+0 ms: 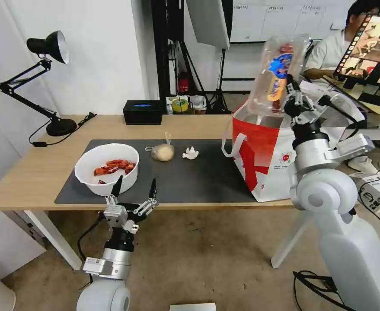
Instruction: Pick up the trash from the table and place it into the takeout bag.
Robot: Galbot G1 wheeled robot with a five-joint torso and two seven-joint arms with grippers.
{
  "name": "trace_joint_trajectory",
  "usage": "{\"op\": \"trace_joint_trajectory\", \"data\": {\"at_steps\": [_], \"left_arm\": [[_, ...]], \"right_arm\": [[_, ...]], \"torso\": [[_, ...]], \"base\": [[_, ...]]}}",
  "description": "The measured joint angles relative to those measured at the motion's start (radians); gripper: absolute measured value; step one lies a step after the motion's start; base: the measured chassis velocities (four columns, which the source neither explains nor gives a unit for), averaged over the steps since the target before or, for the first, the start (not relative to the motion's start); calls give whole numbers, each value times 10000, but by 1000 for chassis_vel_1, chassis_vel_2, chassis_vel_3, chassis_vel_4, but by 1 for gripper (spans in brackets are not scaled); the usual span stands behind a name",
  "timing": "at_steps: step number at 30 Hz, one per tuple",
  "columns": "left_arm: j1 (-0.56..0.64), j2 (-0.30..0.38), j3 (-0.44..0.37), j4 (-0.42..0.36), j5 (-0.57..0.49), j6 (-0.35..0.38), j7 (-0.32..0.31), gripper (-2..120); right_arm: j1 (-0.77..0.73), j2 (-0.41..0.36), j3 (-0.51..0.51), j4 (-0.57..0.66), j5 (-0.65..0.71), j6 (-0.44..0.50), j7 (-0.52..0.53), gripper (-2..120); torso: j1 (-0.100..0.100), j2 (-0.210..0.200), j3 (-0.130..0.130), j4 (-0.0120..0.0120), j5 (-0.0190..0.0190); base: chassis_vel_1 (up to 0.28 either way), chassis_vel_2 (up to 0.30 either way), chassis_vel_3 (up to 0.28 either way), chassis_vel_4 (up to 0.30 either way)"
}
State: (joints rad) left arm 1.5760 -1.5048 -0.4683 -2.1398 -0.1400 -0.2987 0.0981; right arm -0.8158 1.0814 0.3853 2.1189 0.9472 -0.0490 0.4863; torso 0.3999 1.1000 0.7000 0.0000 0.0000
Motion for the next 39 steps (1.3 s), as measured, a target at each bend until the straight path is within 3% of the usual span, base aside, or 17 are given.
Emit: {"op": "trace_joint_trajectory", "data": {"at_steps": [7,15,21,34,39], "left_arm": [[44,-43,-1,12,48,-130,35,100],[56,-46,-6,12,78,-154,45,100],[59,-63,-15,28,82,-172,46,100],[-41,-48,-28,156,81,-187,42,100],[-82,-46,-27,212,78,-186,38,100]], "right_arm": [[448,-8,57,-340,329,-406,1495,0],[571,12,119,-419,625,-691,2287,0],[685,137,135,-598,1052,-1158,3472,0],[678,319,166,-712,1228,-1365,3892,0],[698,362,182,-749,1224,-1370,3851,15]], "torso": [[2,-1,0,0,0],[2,0,0,0,0],[2,0,0,0,0],[1,0,0,0,0],[1,0,0,-1,0]], "base": [[0,0,0,0],[0,0,0,0],[0,0,0,0],[0,0,0,0],[0,0,0,0]]}}
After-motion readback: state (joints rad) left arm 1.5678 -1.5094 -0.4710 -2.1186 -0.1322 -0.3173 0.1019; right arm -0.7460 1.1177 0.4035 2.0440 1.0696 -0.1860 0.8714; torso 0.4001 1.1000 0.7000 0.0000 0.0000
